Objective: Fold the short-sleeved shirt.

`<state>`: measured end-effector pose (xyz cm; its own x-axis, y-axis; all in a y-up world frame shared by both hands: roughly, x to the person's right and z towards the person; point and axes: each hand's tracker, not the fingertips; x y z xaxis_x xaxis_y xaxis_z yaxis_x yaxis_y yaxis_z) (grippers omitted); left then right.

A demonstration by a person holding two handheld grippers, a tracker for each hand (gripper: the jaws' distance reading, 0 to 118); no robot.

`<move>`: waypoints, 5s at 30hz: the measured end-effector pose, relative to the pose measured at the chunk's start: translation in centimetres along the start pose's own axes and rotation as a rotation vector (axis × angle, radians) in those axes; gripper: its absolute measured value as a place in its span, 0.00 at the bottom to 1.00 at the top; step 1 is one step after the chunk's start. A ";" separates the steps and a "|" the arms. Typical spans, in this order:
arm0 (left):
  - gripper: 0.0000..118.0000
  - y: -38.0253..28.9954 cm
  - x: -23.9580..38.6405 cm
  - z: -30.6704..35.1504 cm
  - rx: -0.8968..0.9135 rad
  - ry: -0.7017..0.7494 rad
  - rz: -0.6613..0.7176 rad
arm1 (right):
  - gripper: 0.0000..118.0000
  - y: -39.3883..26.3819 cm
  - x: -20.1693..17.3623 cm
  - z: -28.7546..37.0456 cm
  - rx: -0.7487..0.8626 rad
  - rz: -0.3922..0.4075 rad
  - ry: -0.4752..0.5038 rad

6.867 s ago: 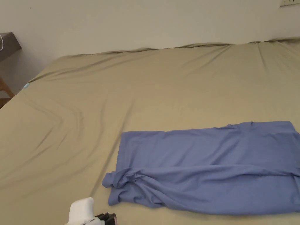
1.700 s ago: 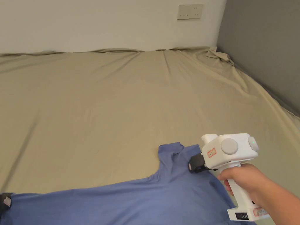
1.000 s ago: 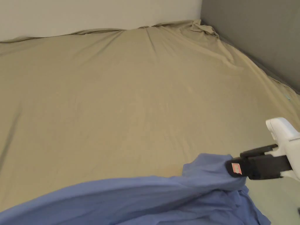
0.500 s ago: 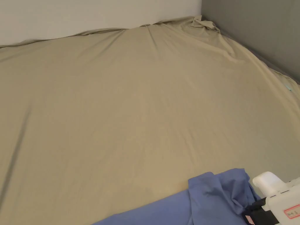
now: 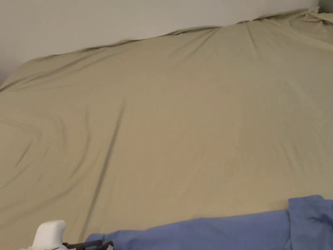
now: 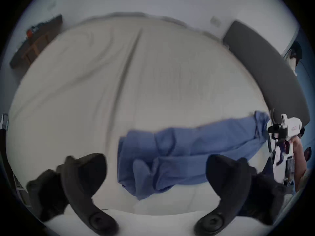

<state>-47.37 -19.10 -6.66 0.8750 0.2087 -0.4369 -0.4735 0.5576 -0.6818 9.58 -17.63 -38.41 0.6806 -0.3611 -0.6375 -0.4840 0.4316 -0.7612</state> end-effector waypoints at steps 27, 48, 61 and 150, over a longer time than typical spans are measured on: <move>1.00 -0.9 -8.6 -1.6 -0.083 -0.489 0.256 | 0.02 4.5 -11.1 -2.2 0.258 0.111 0.009; 0.91 -3.6 -5.0 -8.1 -0.063 -0.597 0.303 | 0.02 5.5 -10.3 -2.5 0.304 0.013 0.262; 0.07 -4.5 -7.2 -4.7 -0.017 -0.497 0.564 | 0.02 5.6 -9.7 -0.9 0.330 -0.028 0.219; 0.03 -5.2 25.3 -10.0 -0.145 -0.345 -0.076 | 0.02 6.0 -13.8 2.5 0.339 0.067 0.202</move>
<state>-23.80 -24.80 -20.05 0.8792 0.4433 -0.1749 -0.3932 0.4676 -0.7916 -1.37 -7.98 -33.92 0.5157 -0.4632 -0.7208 -0.2921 0.6958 -0.6562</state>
